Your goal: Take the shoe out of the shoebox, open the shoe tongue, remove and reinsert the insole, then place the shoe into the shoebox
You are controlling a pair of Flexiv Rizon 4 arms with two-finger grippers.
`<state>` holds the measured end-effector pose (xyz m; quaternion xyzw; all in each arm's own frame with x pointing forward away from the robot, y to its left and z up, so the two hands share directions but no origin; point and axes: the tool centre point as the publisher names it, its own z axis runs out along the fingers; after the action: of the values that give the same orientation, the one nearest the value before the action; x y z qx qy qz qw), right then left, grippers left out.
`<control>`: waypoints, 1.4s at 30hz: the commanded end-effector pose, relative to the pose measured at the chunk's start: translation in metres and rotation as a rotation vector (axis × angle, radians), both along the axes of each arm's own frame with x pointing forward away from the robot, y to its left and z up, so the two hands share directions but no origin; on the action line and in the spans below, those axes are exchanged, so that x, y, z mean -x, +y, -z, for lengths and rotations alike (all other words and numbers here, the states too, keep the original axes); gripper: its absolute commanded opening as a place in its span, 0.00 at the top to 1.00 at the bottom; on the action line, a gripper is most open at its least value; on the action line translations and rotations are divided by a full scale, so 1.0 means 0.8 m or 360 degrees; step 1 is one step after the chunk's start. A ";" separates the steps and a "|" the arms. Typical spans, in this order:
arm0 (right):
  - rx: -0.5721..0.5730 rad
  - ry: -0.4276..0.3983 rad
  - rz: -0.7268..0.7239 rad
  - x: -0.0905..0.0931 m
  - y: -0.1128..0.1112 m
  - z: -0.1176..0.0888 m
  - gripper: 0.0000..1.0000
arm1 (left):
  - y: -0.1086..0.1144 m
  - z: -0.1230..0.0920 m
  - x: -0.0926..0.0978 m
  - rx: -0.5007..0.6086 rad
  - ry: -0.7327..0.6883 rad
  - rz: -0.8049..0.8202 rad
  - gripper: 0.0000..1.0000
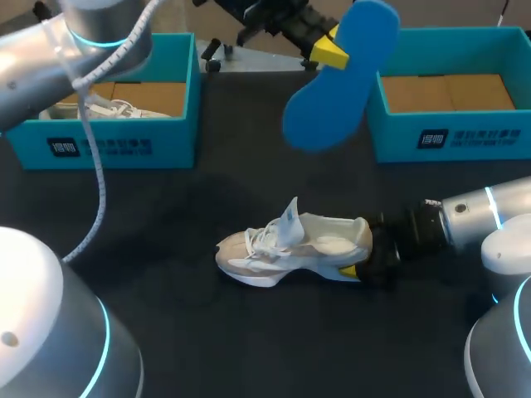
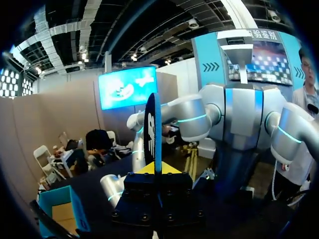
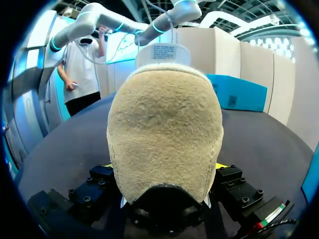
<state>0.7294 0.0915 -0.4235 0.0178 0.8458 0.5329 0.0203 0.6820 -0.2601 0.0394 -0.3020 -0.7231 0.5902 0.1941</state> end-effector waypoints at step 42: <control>0.0005 0.0000 0.0002 0.001 0.001 0.001 1.00 | 0.005 0.001 0.021 0.0358 0.0143 -0.0606 1.00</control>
<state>0.7294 0.0914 -0.4235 0.0178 0.8458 0.5328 0.0203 0.6648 -0.2546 0.0397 -0.1532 -0.6880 0.7052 0.0766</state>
